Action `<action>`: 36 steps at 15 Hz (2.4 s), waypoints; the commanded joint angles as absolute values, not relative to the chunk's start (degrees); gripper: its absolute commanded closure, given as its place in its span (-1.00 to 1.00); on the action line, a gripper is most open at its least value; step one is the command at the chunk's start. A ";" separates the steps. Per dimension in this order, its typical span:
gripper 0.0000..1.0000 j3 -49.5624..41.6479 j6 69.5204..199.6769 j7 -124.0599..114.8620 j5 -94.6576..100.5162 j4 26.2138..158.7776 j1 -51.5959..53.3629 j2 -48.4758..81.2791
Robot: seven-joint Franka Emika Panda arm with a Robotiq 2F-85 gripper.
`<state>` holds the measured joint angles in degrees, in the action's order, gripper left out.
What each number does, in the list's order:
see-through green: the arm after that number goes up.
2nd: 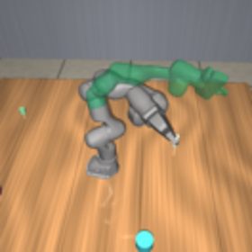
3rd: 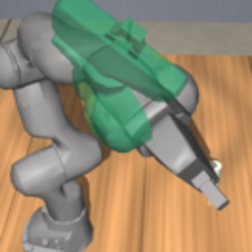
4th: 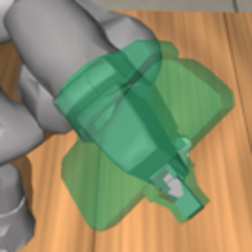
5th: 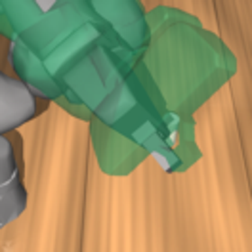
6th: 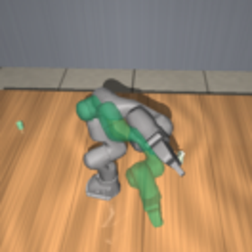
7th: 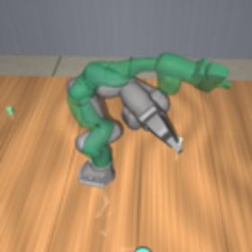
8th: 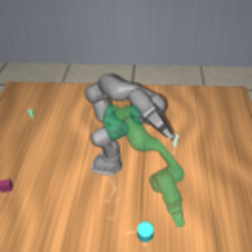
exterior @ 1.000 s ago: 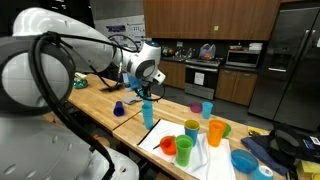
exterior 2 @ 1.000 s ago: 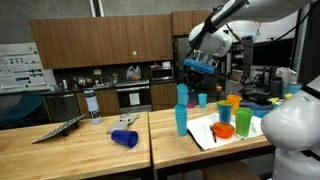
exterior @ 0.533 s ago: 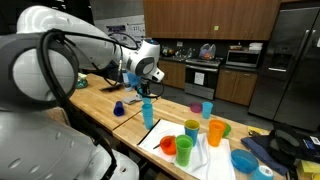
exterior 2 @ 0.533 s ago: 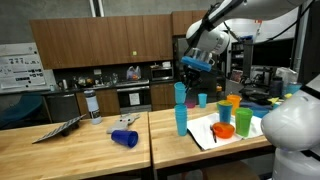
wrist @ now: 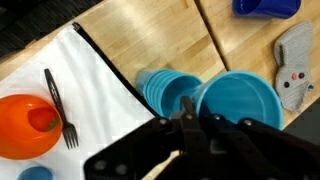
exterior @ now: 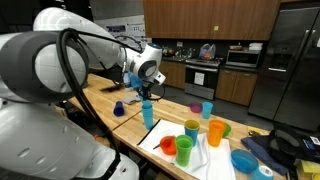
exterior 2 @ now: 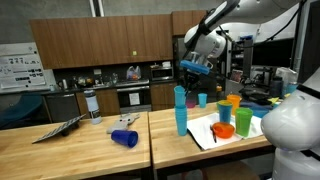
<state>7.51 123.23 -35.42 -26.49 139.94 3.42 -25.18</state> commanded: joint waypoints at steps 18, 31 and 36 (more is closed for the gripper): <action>0.51 7.83 121.71 -35.38 -26.24 139.85 3.32 -24.89; 0.15 8.06 121.08 -35.40 -26.13 139.90 3.35 -24.99; 0.15 8.06 121.08 -35.40 -26.13 139.90 3.35 -24.99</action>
<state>8.03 121.23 -35.39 -26.16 140.00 3.43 -24.99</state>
